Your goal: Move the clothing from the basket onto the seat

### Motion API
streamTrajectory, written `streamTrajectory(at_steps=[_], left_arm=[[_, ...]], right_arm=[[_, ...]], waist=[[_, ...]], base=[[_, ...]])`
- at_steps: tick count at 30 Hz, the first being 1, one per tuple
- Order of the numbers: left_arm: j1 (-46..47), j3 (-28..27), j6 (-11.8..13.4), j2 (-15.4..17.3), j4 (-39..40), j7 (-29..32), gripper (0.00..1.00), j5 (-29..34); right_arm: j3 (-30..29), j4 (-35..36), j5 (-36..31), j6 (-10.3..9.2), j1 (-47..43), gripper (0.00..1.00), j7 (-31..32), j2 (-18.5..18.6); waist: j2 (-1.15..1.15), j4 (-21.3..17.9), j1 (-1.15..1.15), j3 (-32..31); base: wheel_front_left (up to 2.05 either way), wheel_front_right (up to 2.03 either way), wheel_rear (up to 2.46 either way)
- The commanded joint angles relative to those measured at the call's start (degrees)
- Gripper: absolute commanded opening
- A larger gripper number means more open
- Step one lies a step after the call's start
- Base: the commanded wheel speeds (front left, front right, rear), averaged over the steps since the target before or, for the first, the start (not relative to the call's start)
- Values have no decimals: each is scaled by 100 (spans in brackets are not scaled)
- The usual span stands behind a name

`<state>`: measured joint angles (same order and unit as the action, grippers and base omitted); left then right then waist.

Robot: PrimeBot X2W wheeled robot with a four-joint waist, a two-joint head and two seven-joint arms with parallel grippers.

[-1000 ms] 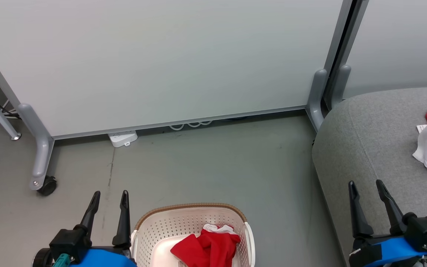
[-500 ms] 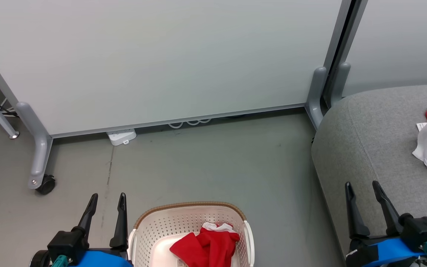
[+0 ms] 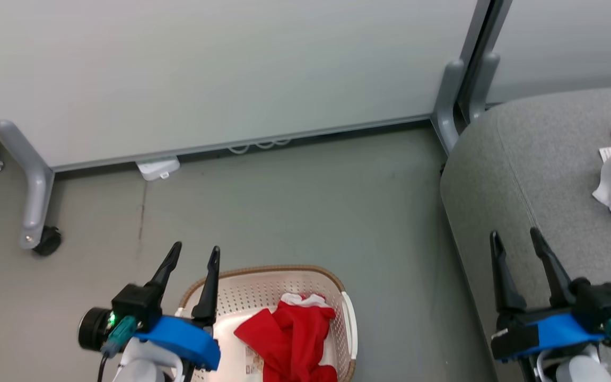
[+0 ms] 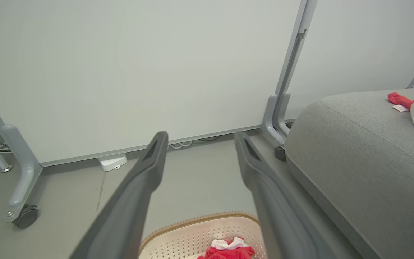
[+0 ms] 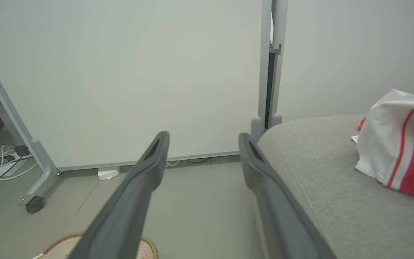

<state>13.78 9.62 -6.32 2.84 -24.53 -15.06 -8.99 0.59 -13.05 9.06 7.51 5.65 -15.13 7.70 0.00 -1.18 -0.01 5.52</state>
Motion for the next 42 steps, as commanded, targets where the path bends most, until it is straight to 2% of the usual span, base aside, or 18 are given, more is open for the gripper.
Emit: streamTrajectory(at_steps=[1, 16, 25, 32, 42], left_arm=[[212, 82, -34, 14, -173, -18, 100, 33], [2058, 1046, -117, 94, -2710, -18, 100, 263], [2990, 1783, -114, 173, -3995, 95, 100, 23], [3371, 2342, -108, 176, -4501, 453, 100, -338], [3633, 2994, -109, 270, -4652, 987, 100, -838]], right_arm=[[16, 41, -25, -4, 193, 100, -3, 37], [248, 288, -66, -4, 1542, 100, -3, -41], [321, 392, -89, -4, 2108, 100, -4, -106], [329, 473, -94, -4, 2366, 100, -3, -152], [292, 608, -118, -4, 2537, 100, -3, -197]], waist=[[0, -127, 1, 246], [0, -845, 1, 1907], [0, -1110, 1, 2842], [0, -1228, 1, 3350], [0, -1269, 1, 3948]], base=[[0, 0, 0], [0, 0, 0], [0, 0, 0], [0, 0, 0], [0, 0, 0]])
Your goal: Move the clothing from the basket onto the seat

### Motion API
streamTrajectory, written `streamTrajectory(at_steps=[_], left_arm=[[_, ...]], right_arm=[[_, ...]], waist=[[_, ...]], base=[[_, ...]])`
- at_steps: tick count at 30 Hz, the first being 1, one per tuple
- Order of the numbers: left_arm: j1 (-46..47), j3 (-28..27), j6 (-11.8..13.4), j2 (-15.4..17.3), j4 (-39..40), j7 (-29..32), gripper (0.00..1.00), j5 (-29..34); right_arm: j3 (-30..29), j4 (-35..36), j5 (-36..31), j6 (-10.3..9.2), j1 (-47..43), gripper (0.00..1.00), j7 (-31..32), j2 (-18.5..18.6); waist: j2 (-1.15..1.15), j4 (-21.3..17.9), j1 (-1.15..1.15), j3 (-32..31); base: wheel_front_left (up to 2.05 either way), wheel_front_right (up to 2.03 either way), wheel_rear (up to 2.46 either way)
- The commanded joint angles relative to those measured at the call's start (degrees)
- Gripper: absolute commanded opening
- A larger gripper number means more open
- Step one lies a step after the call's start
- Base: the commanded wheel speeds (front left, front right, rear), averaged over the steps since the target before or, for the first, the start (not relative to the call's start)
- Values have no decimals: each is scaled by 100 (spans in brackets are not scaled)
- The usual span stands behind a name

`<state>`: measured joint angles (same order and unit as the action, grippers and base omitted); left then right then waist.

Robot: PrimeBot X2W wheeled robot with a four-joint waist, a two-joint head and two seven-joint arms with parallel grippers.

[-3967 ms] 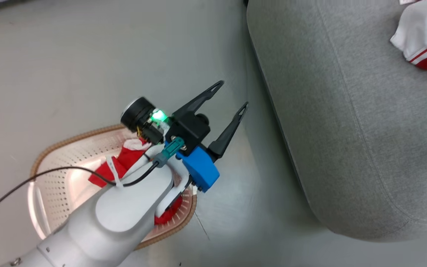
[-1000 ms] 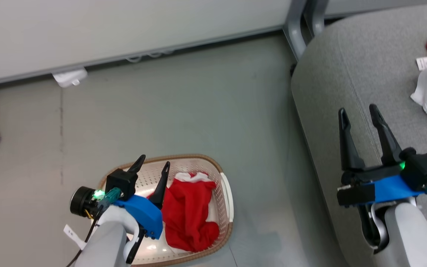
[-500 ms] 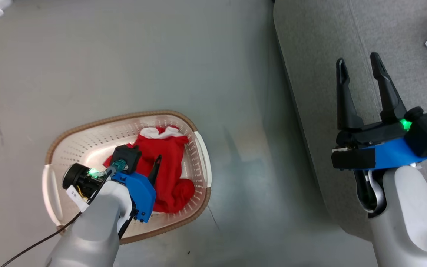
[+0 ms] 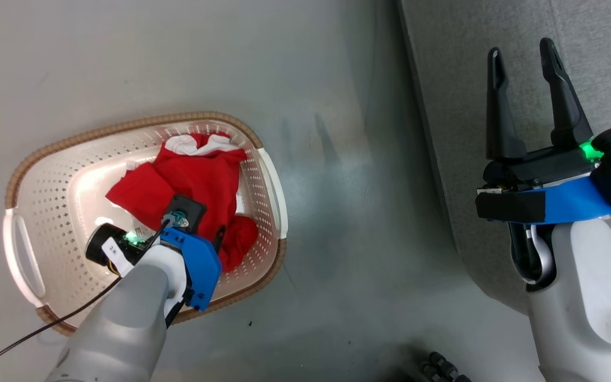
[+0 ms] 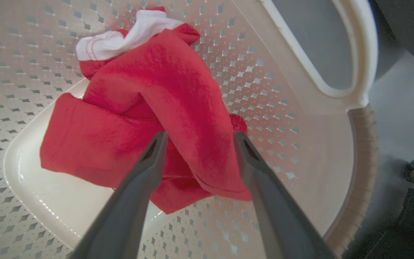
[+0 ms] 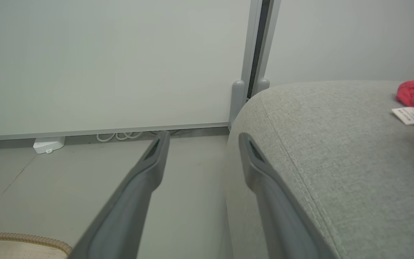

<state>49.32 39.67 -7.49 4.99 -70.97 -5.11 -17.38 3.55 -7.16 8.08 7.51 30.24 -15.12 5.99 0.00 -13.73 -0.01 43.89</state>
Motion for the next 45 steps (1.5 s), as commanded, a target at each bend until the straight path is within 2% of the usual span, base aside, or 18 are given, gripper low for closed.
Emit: streamTrajectory(at_steps=[1, 20, 21, 23, 24, 35, 45], left_arm=[[122, 51, 8, 77, -4, 8, 100, -46], [687, 798, 7, 123, -108, 123, 100, -641], [700, 834, 7, 110, -113, 136, 79, -665], [728, 904, 7, 102, -117, 131, 18, -715], [721, 948, 7, 93, -120, 141, 0, -743], [593, 1393, 7, 9, 19, 52, 0, -1098], [341, 2003, 7, -35, 356, -286, 0, -1518]], right_arm=[[-13, 33, -31, -4, 96, 100, -4, -30], [-97, 293, -89, -5, 327, 100, -4, 9], [-103, 295, -89, -5, 330, 100, -5, 12], [-110, 297, -87, -4, 335, 100, -5, 20], [-111, 291, -91, -5, 334, 100, -5, 21], [-128, 185, -99, -4, 332, 100, -5, 27], [-145, 32, -74, -4, 143, 100, -5, 57]], waist=[[0, -11, 1, 174], [0, 97, 1, 1057], [0, 104, 1, 1070], [0, 114, 1, 1085], [0, 118, 1, 1086], [0, 228, 1, 883], [0, 399, 1, 280]], base=[[0, 0, 0], [0, 0, 0], [0, 0, 0], [0, 0, 0], [0, 0, 0], [0, 0, 0], [0, 0, 0]])
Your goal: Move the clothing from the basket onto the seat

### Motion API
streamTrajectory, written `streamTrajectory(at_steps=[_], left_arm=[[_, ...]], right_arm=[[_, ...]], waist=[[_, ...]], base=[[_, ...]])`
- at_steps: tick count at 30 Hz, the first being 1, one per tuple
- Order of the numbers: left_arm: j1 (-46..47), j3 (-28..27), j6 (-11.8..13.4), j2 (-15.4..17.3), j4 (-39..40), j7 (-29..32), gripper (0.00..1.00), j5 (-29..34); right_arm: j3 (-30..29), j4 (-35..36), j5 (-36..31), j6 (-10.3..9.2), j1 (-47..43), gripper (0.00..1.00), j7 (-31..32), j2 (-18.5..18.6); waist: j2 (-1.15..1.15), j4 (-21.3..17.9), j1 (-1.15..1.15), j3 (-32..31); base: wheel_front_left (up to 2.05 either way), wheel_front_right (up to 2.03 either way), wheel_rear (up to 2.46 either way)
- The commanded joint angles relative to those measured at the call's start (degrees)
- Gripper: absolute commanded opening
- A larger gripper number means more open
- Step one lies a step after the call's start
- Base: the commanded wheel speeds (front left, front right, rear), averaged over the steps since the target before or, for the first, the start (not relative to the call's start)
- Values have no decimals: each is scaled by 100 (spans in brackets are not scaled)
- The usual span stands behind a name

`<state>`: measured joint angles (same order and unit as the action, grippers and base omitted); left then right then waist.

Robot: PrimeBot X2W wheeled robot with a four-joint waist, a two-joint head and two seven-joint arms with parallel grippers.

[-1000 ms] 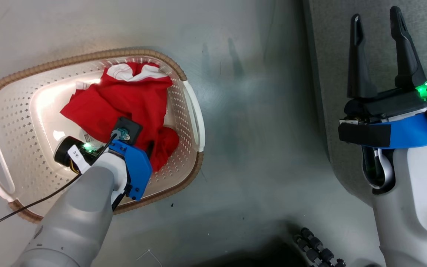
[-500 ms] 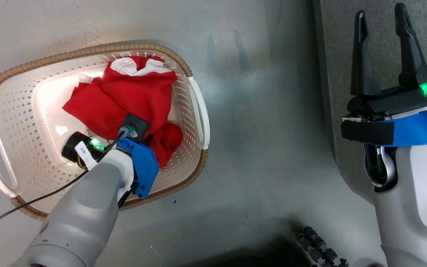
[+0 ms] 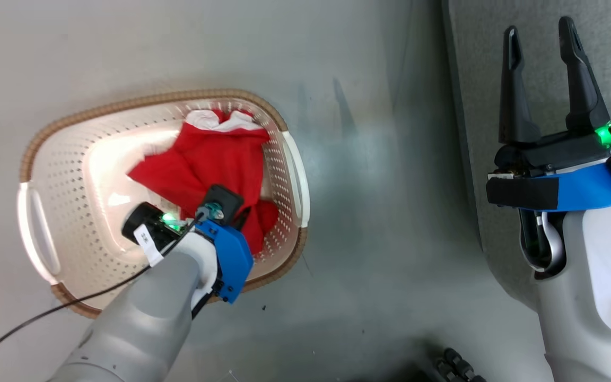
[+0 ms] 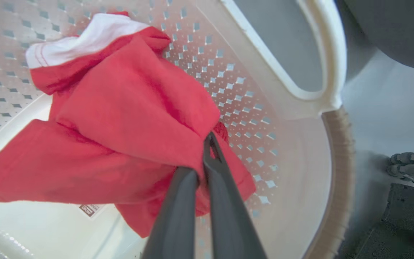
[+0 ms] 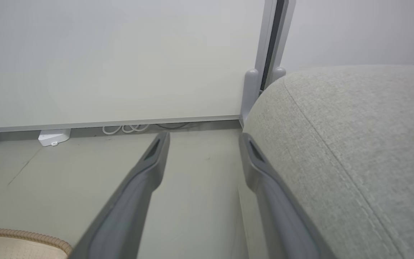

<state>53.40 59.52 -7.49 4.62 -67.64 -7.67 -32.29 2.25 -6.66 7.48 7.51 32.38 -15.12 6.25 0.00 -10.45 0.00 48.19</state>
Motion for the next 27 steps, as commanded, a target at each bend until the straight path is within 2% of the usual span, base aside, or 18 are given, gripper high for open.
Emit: streamTrajectory(at_steps=[1, 14, 20, 27], left_arm=[[-98, 76, 7, -5, 63, -78, 0, -88], [-473, 455, 7, -28, 453, -713, 0, -705], [-541, 311, 7, 72, 773, -756, 0, -737], [-848, -186, 107, 264, 1567, -757, 0, -409]], right_arm=[[-15, -33, -18, -4, -99, 100, -5, 28], [-48, -319, -1, -4, -538, 100, -5, 103], [-62, -421, 0, -4, -740, 100, -5, 131], [-86, -577, 35, -4, -1014, 100, -5, 158]], waist=[[0, 95, 0, -230], [0, 401, 0, -1362], [0, 489, 0, -1803], [0, 610, 0, -2409]], base=[[0, 0, 0], [0, 0, 0], [0, 0, 0], [0, 0, 0]])
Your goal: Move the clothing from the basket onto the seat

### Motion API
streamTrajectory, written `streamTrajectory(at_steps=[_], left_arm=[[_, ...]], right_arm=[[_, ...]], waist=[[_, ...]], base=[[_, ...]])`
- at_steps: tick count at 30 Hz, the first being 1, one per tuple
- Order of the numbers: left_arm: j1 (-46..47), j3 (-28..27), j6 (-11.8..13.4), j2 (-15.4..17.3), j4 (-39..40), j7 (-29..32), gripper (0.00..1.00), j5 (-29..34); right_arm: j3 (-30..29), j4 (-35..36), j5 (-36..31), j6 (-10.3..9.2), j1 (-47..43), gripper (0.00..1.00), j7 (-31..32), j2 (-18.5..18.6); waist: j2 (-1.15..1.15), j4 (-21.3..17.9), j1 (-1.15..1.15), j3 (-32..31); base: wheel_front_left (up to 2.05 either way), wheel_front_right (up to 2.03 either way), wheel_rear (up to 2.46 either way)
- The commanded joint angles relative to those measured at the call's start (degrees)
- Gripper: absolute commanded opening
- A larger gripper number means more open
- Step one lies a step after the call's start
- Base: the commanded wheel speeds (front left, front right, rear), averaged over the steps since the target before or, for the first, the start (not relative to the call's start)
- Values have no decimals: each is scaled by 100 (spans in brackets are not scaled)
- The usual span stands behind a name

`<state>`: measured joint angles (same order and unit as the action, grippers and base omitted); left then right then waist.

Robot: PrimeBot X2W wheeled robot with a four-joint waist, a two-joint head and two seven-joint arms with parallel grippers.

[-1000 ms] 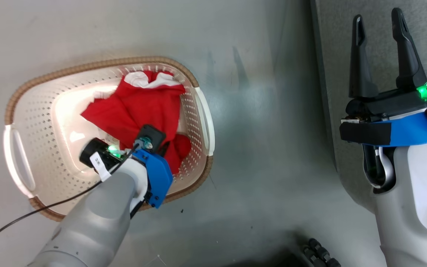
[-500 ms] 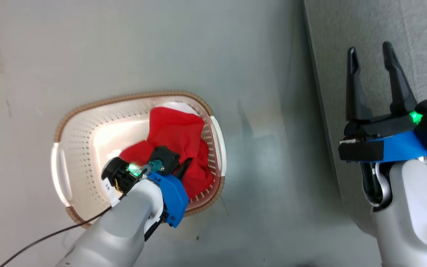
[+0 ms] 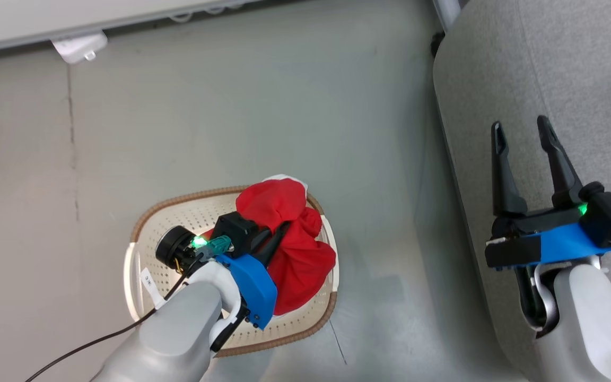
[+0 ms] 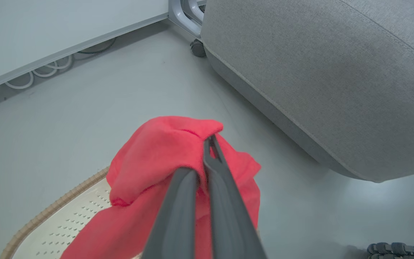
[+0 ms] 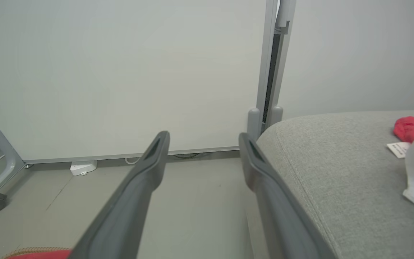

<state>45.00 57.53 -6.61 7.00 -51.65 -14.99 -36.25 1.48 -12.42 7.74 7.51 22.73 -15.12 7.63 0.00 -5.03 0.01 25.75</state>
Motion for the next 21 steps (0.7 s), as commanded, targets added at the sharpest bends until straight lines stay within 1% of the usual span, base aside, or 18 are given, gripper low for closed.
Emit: streamTrajectory(at_steps=[1, 12, 21], left_arm=[[-64, -53, 29, 47, 73, -26, 0, 38], [-383, -607, 140, 146, 957, -27, 0, 546], [-204, -710, 134, 31, 1265, -28, 0, 767]], right_arm=[[-1, -19, 1, -4, -106, 100, -4, 13], [25, -215, 31, -4, -590, 100, -4, 59], [19, -288, 61, -4, -904, 100, -5, 59]], waist=[[0, 83, -1, -251], [0, 270, -1, -1167], [0, 395, -1, -1658]], base=[[0, 0, 0], [0, 0, 0], [0, 0, 0]])
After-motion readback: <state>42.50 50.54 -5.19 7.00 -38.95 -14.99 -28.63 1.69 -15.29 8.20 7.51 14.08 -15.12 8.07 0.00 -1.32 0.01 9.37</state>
